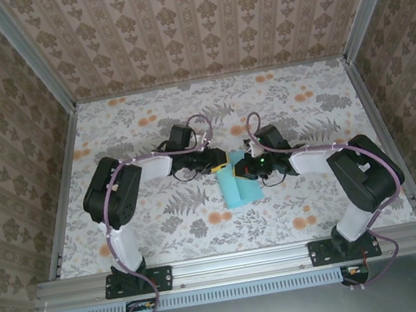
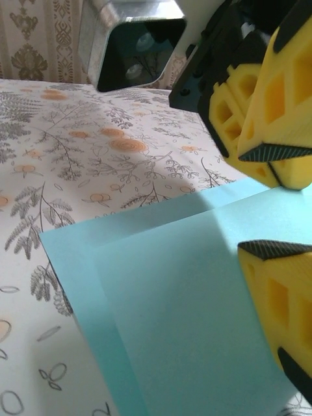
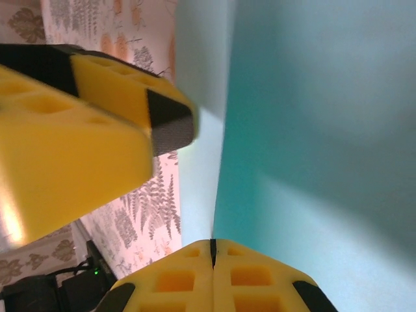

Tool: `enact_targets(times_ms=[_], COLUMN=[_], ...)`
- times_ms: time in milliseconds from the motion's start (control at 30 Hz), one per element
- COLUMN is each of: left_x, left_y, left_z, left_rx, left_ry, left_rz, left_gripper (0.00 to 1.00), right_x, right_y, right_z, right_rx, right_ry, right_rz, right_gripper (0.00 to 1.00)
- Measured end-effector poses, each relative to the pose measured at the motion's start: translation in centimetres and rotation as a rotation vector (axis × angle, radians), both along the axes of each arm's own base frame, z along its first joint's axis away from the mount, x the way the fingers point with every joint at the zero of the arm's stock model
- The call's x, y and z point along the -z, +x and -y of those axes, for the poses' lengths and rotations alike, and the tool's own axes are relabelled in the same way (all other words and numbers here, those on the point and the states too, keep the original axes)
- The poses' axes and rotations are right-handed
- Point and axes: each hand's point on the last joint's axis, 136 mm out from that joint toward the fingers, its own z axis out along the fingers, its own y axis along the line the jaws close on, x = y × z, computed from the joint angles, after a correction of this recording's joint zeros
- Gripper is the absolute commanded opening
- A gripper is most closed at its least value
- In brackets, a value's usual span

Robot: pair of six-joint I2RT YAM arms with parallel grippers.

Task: Fold a paper plane with a square sheet of paper (fold left side to right side)
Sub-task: First fold in half a square sheet of paper at the center of the table.

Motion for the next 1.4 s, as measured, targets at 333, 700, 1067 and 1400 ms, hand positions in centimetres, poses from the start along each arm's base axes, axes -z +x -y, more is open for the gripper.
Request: enact_targets(times_ms=[333, 700, 1067, 1400], left_x=[-5.8, 0.2, 2.5, 4.1], left_y=[0.4, -2.9, -3.0, -2.7], left_z=[-3.2, -2.3, -0.3, 0.0], left_rx=[-0.055, 0.007, 0.035, 0.032], left_ry=[0.024, 0.170, 0.262, 0.340], left_rz=[0.164, 0.053, 0.035, 0.019], left_gripper=[0.58, 0.61, 0.54, 0.45], right_x=[1.8, 3.4, 3.7, 2.7], right_y=[0.4, -0.1, -0.1, 0.4], right_z=[2.5, 4.6, 5.3, 5.5], right_rx=[0.021, 0.029, 0.044, 0.057], right_ry=[-0.201, -0.341, -0.379, -0.367], right_rz=[0.014, -0.001, -0.001, 0.029], right_gripper=[0.00, 0.00, 0.02, 0.27])
